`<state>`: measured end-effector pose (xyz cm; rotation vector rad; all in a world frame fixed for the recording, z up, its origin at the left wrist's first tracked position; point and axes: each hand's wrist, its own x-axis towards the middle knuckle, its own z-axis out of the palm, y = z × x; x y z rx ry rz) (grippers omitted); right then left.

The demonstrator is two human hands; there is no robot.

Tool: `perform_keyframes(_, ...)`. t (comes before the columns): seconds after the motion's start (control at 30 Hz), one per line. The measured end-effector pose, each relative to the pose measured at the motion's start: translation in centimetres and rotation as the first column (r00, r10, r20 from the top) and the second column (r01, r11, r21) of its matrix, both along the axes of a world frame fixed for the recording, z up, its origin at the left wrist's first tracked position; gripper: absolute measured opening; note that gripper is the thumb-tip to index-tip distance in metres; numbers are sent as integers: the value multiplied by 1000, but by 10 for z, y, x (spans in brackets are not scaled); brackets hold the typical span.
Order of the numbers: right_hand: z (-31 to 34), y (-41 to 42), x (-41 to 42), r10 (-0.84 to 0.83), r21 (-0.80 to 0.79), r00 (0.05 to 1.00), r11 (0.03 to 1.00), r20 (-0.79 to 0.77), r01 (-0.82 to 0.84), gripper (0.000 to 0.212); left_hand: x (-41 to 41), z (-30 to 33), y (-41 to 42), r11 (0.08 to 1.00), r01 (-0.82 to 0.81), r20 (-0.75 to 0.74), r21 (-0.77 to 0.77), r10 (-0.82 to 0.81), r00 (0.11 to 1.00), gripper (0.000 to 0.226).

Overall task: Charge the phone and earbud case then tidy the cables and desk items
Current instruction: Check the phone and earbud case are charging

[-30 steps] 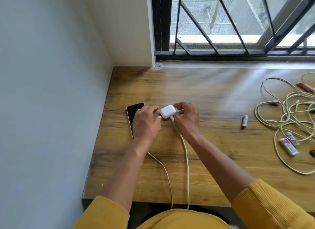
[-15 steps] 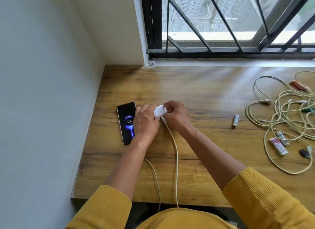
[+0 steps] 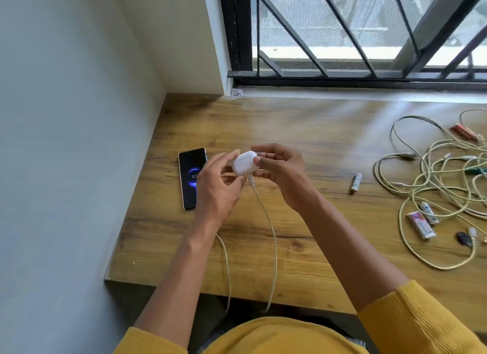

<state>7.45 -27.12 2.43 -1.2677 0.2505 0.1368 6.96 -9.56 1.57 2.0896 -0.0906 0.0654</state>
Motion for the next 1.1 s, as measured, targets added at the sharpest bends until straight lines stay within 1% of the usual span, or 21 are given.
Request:
perform_keyframes(0.1,13,-11,-11,37,131,998,990,51,-44,28,-11,17,-4,986,28,20,-163,-25,999,62)
perform_keyframes(0.2,26,-22,-22,75,255,992,962,97,-98,32,-24,35,-7,941,90,53,-328,-76,996,59)
perform_keyframes(0.27,35,-29,-30,119,314,983,936,140,-158,33,-32,46,-9,891,127,60,-436,-112,992,58)
perform_keyframes(0.33,44,-35,-36,164,350,969,910,187,-222,32,-39,57,-12,822,153,52,-549,-150,987,57)
perform_keyframes(0.43,57,-43,-44,209,416,946,859,248,-299,28,-51,74,-19,733,214,81,-646,-213,974,55)
perform_keyframes(0.53,69,-49,-52,249,459,917,805,312,-375,30,-61,90,-24,666,298,137,-684,-284,949,55)
perform_keyframes(0.63,82,-52,-57,293,501,880,734,375,-458,29,-69,107,-25,625,375,190,-685,-343,920,54)
perform_keyframes(0.73,92,-52,-60,335,489,845,701,418,-519,34,-75,122,-25,591,440,235,-676,-393,889,52)
perform_keyframes(0.83,98,-54,-60,361,461,824,697,437,-549,36,-79,132,-24,578,488,268,-654,-426,864,53)
perform_keyframes(0.9,101,-55,-60,376,470,808,670,453,-575,37,-81,136,-24,572,507,272,-645,-448,852,54)
perform_keyframes(1.1,109,-50,-61,387,471,777,632,496,-615,36,-85,148,-22,578,522,275,-628,-462,843,52)
